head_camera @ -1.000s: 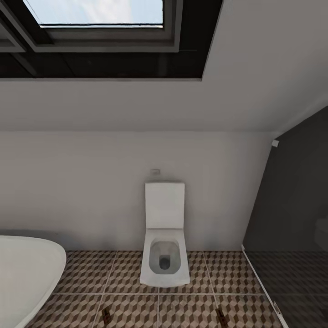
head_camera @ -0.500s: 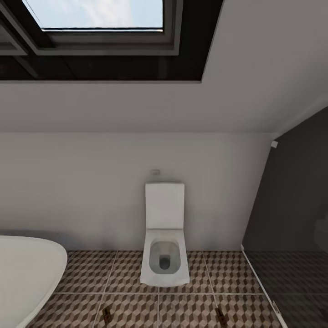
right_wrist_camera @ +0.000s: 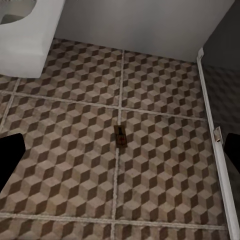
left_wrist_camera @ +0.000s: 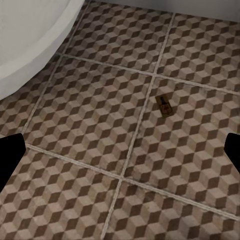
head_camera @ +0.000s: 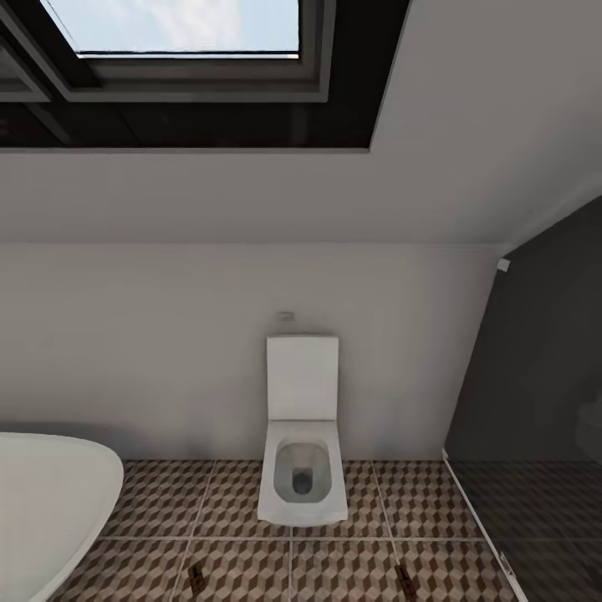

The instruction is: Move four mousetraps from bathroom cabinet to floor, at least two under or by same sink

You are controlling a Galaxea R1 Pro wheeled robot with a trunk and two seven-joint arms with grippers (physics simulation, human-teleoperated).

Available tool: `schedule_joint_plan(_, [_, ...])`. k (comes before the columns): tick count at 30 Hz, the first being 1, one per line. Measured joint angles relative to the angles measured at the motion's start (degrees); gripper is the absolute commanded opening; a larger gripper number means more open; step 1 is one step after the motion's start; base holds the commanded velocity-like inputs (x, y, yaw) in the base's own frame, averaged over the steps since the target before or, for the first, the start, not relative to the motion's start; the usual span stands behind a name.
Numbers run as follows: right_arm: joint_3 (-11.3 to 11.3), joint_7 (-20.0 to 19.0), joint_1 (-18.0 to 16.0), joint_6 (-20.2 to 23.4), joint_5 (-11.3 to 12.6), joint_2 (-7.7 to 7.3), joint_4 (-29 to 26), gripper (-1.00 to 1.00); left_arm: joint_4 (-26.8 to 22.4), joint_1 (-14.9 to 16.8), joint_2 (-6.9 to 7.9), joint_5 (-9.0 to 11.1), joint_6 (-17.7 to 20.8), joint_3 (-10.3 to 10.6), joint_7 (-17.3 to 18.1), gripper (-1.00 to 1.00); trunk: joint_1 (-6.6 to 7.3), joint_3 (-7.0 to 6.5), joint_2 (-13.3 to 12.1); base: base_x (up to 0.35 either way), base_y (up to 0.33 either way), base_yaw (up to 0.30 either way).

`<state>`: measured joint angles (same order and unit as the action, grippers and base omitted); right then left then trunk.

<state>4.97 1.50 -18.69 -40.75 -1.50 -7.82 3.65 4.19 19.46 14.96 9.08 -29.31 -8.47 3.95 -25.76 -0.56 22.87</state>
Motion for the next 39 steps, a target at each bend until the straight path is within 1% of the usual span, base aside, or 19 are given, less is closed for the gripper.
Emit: schedule_joint_plan(39, [0.0, -0.1, 0.0, 0.1, -0.2, 0.00, 0.0, 1.00, 0.0, 0.0, 0.00, 0.0, 0.0, 0.0, -0.1, 1.00, 0.00, 0.00, 0.0, 0.000, 0.000, 0.000])
